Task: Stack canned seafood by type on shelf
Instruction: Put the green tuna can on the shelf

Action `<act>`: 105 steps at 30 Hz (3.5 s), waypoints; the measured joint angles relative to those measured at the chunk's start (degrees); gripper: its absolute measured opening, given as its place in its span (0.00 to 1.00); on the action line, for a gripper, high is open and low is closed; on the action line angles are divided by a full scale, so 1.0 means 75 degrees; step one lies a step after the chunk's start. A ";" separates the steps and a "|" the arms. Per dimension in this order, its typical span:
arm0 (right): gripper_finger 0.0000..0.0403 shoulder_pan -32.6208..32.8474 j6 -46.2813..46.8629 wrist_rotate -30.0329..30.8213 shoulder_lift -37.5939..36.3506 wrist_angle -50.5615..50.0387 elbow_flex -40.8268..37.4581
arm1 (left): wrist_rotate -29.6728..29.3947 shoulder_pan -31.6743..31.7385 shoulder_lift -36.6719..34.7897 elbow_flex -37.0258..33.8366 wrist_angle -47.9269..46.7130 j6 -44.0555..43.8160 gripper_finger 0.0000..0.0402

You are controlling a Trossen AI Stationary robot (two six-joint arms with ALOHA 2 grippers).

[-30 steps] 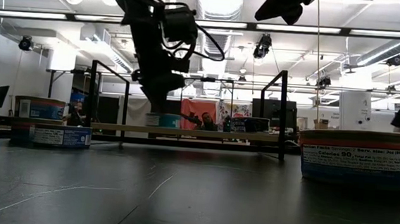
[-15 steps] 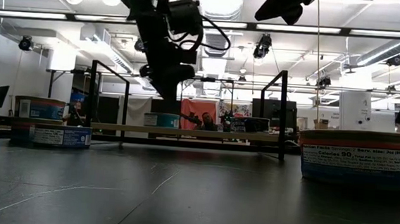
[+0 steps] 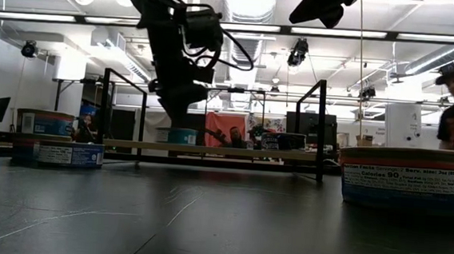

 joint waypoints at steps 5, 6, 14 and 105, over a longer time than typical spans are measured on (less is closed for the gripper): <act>0.03 0.0000 0.0000 0.0000 0.0000 -0.0002 -0.0001 | -0.0077 0.0012 -0.0015 0.0000 -0.0213 0.0164 0.00; 0.03 0.0001 0.0000 -0.0001 0.0000 0.0000 0.0000 | -0.0079 0.0012 -0.0015 0.0000 -0.0221 0.0278 0.00; 0.03 0.0000 0.0000 -0.0006 0.0000 -0.0001 0.0000 | -0.0146 0.0012 0.0012 0.0289 -0.0554 0.0602 0.00; 0.03 0.0000 -0.0181 -0.0012 0.0003 -0.0054 -0.0178 | -0.0205 0.0886 0.0865 0.0766 0.0288 0.2392 0.00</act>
